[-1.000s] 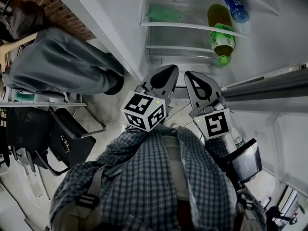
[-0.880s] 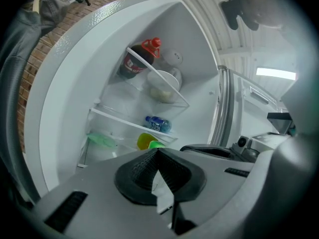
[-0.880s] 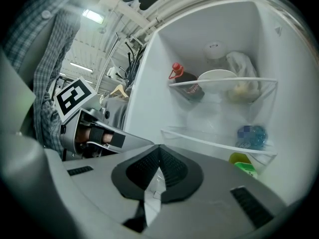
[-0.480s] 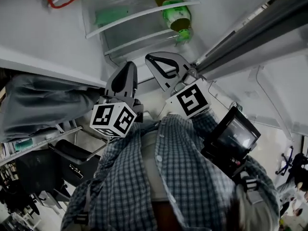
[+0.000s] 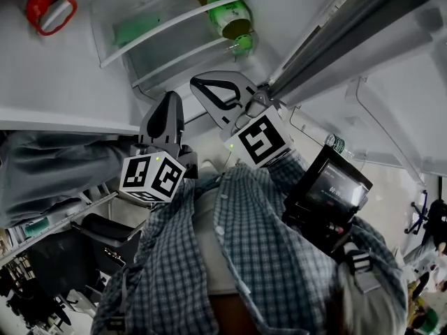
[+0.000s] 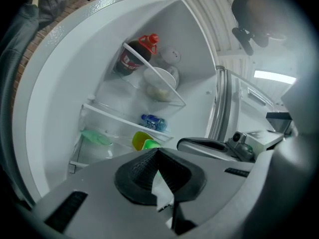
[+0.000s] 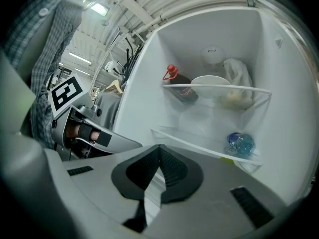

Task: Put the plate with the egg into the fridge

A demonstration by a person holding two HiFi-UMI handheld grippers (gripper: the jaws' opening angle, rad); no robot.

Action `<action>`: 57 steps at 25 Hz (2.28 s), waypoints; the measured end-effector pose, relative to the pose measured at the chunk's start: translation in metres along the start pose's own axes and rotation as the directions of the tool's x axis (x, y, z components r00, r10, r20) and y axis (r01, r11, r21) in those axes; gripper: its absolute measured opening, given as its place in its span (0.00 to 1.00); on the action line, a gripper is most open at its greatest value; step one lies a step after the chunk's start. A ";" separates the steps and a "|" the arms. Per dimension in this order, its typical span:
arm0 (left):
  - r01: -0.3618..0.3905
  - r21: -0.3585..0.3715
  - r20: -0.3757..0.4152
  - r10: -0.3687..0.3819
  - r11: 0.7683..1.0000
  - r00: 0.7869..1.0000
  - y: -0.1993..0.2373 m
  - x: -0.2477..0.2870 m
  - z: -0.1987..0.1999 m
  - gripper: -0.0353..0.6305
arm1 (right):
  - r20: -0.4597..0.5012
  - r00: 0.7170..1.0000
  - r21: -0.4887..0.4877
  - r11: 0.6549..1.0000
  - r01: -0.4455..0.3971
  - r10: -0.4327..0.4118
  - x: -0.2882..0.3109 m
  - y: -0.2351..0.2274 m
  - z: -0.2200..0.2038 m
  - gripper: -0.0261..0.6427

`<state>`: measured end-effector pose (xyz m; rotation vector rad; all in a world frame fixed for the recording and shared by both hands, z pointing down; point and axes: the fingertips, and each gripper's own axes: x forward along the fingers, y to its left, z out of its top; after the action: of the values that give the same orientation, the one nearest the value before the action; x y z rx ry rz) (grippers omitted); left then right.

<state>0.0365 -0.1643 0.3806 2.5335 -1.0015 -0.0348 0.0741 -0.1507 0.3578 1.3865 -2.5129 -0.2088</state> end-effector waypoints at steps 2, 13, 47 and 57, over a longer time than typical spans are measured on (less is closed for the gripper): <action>0.006 0.004 0.001 -0.006 1.000 1.000 -0.002 0.001 0.001 0.06 | 0.001 1.000 -0.005 1.000 -0.001 0.001 0.001 0.001 0.001 0.05; 0.013 -0.003 -0.001 -0.013 1.000 1.000 -0.002 0.002 0.002 0.06 | 0.000 1.000 -0.007 1.000 -0.005 0.005 0.003 0.008 -0.004 0.05; 0.023 -0.014 0.000 -0.023 1.000 1.000 -0.003 0.004 0.002 0.06 | -0.016 1.000 -0.021 1.000 -0.006 0.005 0.003 0.008 -0.006 0.05; 0.020 -0.018 0.002 -0.020 1.000 1.000 -0.003 0.003 0.002 0.06 | -0.025 1.000 -0.024 1.000 -0.011 0.011 0.003 0.009 -0.005 0.05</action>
<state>0.0405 -0.1649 0.3783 2.5279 -0.9723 -0.0519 0.0668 -0.1484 0.3653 1.3576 -2.4896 -0.2175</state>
